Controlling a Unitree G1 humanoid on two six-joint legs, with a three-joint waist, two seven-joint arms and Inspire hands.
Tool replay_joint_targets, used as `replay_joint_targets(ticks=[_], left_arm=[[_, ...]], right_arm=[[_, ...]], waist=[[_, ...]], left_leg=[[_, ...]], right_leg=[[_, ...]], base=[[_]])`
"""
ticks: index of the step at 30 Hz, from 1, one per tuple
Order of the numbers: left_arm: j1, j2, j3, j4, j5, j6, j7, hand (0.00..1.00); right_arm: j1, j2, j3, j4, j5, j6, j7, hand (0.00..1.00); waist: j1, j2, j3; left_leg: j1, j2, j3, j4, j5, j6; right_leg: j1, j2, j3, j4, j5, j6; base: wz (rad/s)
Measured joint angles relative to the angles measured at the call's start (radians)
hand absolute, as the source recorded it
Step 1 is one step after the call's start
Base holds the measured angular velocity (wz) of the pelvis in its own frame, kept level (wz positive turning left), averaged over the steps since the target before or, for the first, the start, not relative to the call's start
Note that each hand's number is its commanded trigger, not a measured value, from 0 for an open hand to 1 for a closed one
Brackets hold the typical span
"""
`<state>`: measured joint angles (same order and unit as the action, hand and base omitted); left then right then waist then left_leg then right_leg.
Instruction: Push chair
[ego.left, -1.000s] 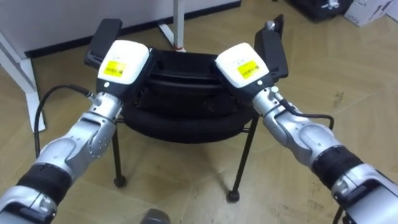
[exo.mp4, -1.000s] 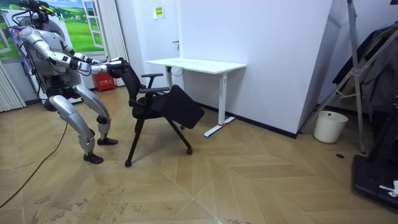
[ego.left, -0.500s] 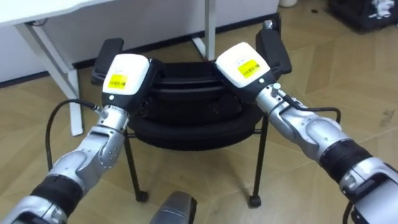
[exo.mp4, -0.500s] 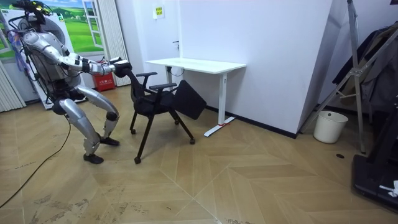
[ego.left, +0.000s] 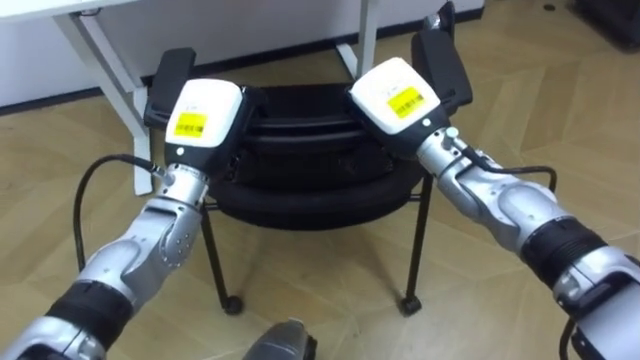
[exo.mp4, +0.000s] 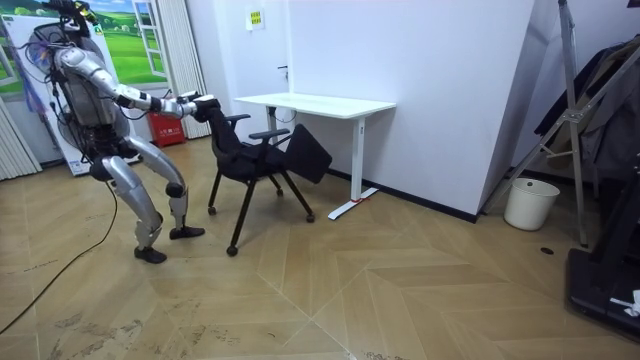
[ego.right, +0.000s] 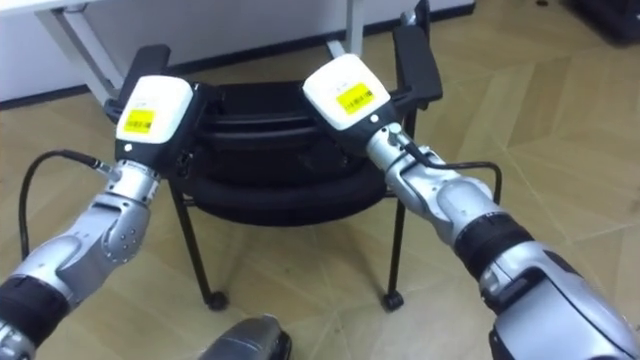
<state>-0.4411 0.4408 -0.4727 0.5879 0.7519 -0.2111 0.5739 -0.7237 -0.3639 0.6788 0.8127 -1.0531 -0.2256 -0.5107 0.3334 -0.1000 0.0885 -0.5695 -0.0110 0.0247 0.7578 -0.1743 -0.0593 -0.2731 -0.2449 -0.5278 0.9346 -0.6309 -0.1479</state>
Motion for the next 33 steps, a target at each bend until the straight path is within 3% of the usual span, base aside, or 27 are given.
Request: replay_joint_targets(ticks=[3,5,6,7,8,10,11,12,13,14,15,16,17,19,20,21,22,25,27,30,33], left_arm=[[0.003,0.002,0.0,-0.002,0.004,0.003,-0.01,1.0],[0.023,-0.002,-0.002,-0.01,0.01,0.009,-0.011,1.0],[0.04,-0.004,-0.003,-0.015,0.011,0.009,-0.011,1.0],[0.051,-0.007,-0.005,-0.016,0.01,0.008,-0.016,1.0],[0.054,-0.006,-0.007,-0.015,0.01,0.007,-0.017,1.0],[0.045,-0.006,-0.012,0.004,0.026,-0.008,-0.029,1.0],[0.042,-0.008,-0.012,0.012,0.029,-0.013,-0.031,1.0],[0.033,-0.009,-0.013,0.022,0.036,-0.022,-0.033,1.0],[0.025,-0.003,-0.02,0.031,0.036,-0.032,-0.034,1.0],[0.016,-0.001,-0.021,0.042,0.037,-0.039,-0.034,1.0],[-0.001,-0.003,-0.022,0.064,0.037,-0.049,-0.036,1.0],[-0.006,0.002,-0.021,0.077,0.037,-0.061,-0.038,1.0],[-0.007,0.006,-0.021,0.079,0.037,-0.066,-0.038,1.0],[-0.014,0.02,-0.025,0.08,0.039,-0.078,-0.042,1.0],[-0.011,0.023,-0.027,0.08,0.039,-0.078,-0.042,1.0],[-0.012,0.031,-0.028,0.08,0.039,-0.078,-0.043,1.0],[-0.016,0.037,-0.023,0.078,0.042,-0.076,-0.046,1.0],[-0.025,0.039,-0.022,0.076,0.043,-0.074,-0.046,1.0],[-0.025,0.037,-0.02,0.075,0.044,-0.071,-0.041,1.0],[-0.024,0.042,-0.022,0.063,0.049,-0.057,-0.036,1.0],[-0.018,0.042,-0.016,0.056,0.066,-0.052,-0.031,1.0]], right_arm=[[0.008,0.0,-0.001,-0.001,0.001,0.0,-0.001,1.0],[0.028,0.001,0.001,-0.005,0.001,0.0,0.0,1.0],[0.041,-0.001,0.007,-0.01,0.001,-0.001,0.0,1.0],[0.053,0.0,0.008,-0.011,0.001,-0.001,0.0,1.0],[0.06,0.001,0.008,-0.011,0.002,-0.002,0.0,1.0],[0.081,0.005,0.008,-0.005,0.022,-0.003,-0.001,1.0],[0.084,0.007,0.007,-0.003,0.024,-0.002,-0.002,1.0],[0.091,0.008,0.005,-0.002,0.029,-0.001,-0.003,1.0],[0.093,0.011,0.003,-0.001,0.036,0.002,-0.014,1.0],[0.093,0.015,0.003,0.001,0.037,0.008,-0.016,1.0],[0.093,0.024,0.001,0.004,0.037,0.019,-0.017,1.0],[0.097,0.037,-0.005,0.01,0.033,0.022,-0.017,1.0],[0.098,0.042,-0.009,0.013,0.032,0.022,-0.017,1.0],[0.109,0.057,-0.016,0.018,0.032,0.021,-0.018,1.0],[0.109,0.059,-0.017,0.018,0.034,0.021,-0.018,1.0],[0.106,0.071,-0.021,0.026,0.035,0.022,-0.015,1.0],[0.106,0.083,-0.029,0.026,0.037,0.026,-0.009,1.0],[0.093,0.087,-0.031,0.032,0.041,0.03,-0.001,1.0],[0.088,0.087,-0.031,0.035,0.04,0.03,-0.001,1.0],[0.074,0.091,-0.03,0.047,0.04,0.029,-0.002,1.0],[0.073,0.098,-0.03,0.052,0.04,0.027,0.0,1.0]], waist=[[0.001,0.004,-0.0006],[-0.003,-0.007,-0.0017],[-0.011,0.004,-0.0049],[-0.018,0.018,-0.0104],[-0.02,0.023,-0.0121],[-0.021,0.054,-0.0157],[-0.018,0.064,-0.0151],[-0.015,0.09,-0.02],[-0.012,0.092,-0.0206],[-0.008,0.092,-0.02],[-0.002,0.096,-0.0174],[-0.004,0.097,-0.0198],[-0.007,0.096,-0.0194],[-0.011,0.087,-0.0208],[-0.01,0.082,-0.0173],[-0.012,0.063,-0.0224],[-0.012,0.046,-0.0287],[-0.008,0.04,-0.0282],[-0.007,0.037,-0.0288],[-0.004,0.013,-0.0265],[0.004,0.014,-0.0276]], left_leg=[[0.016,-0.01,-0.008,0.002,-0.025,0.011],[0.041,-0.031,0.001,0.003,-0.052,0.035],[0.05,-0.04,-0.001,0.017,-0.069,0.048],[0.058,-0.039,-0.002,0.047,-0.097,0.06],[0.061,-0.038,-0.002,0.065,-0.111,0.067],[0.083,-0.024,-0.031,0.129,-0.169,0.082],[0.091,-0.02,-0.038,0.138,-0.179,0.088],[0.096,-0.016,-0.063,0.153,-0.198,0.094],[0.096,-0.018,-0.083,0.165,-0.209,0.101],[0.098,-0.017,-0.086,0.171,-0.214,0.103],[0.109,-0.015,-0.09,0.183,-0.224,0.105],[0.113,-0.005,-0.091,0.197,-0.238,0.109],[0.118,-0.001,-0.092,0.206,-0.246,0.109],[0.136,-0.002,-0.111,0.24,-0.284,0.094],[0.138,-0.002,-0.112,0.249,-0.295,0.088],[0.136,0.003,-0.112,0.272,-0.317,0.074],[0.128,0.019,-0.112,0.285,-0.329,0.053],[0.13,0.057,-0.117,0.251,-0.323,0.021],[0.133,0.063,-0.116,0.236,-0.319,0.016],[0.14,0.071,-0.113,0.213,-0.314,0.005],[0.171,0.091,-0.11,0.205,-0.319,-0.003]], right_leg=[[0.028,-0.003,-0.007,-0.014,-0.003,0.026],[0.046,-0.024,-0.003,0.005,-0.004,0.103],[0.037,-0.05,0.019,0.083,0.036,0.19],[0.002,-0.061,0.068,0.184,0.111,0.192],[-0.02,-0.066,0.091,0.235,0.154,0.17],[-0.088,-0.064,0.16,0.387,0.347,0.134],[-0.105,-0.054,0.18,0.412,0.407,0.136],[-0.148,-0.025,0.22,0.45,0.516,0.144],[-0.185,0.009,0.256,0.468,0.523,0.165],[-0.207,0.025,0.277,0.469,0.494,0.181],[-0.245,0.049,0.305,0.449,0.435,0.183],[-0.278,0.064,0.315,0.392,0.406,0.183],[-0.287,0.066,0.314,0.348,0.397,0.185],[-0.274,0.066,0.31,0.08,0.392,0.19],[-0.264,0.064,0.315,0.014,0.394,0.193],[-0.249,0.055,0.309,-0.042,0.404,0.171],[-0.251,0.069,0.303,-0.032,0.378,0.138],[-0.242,0.106,0.296,-0.056,0.37,0.126],[-0.241,0.108,0.292,-0.06,0.366,0.12],[-0.246,0.11,0.29,-0.061,0.359,0.108],[-0.232,0.125,0.28,-0.053,0.334,0.087]], base=[[0.12],[0.18],[0.14],[0.11],[0.08],[0.11],[0.04],[0.0],[0.0],[0.06],[0.13],[0.2],[0.29],[0.33],[0.38],[0.39],[0.37],[0.18],[0.06],[0.02],[-0.01]])
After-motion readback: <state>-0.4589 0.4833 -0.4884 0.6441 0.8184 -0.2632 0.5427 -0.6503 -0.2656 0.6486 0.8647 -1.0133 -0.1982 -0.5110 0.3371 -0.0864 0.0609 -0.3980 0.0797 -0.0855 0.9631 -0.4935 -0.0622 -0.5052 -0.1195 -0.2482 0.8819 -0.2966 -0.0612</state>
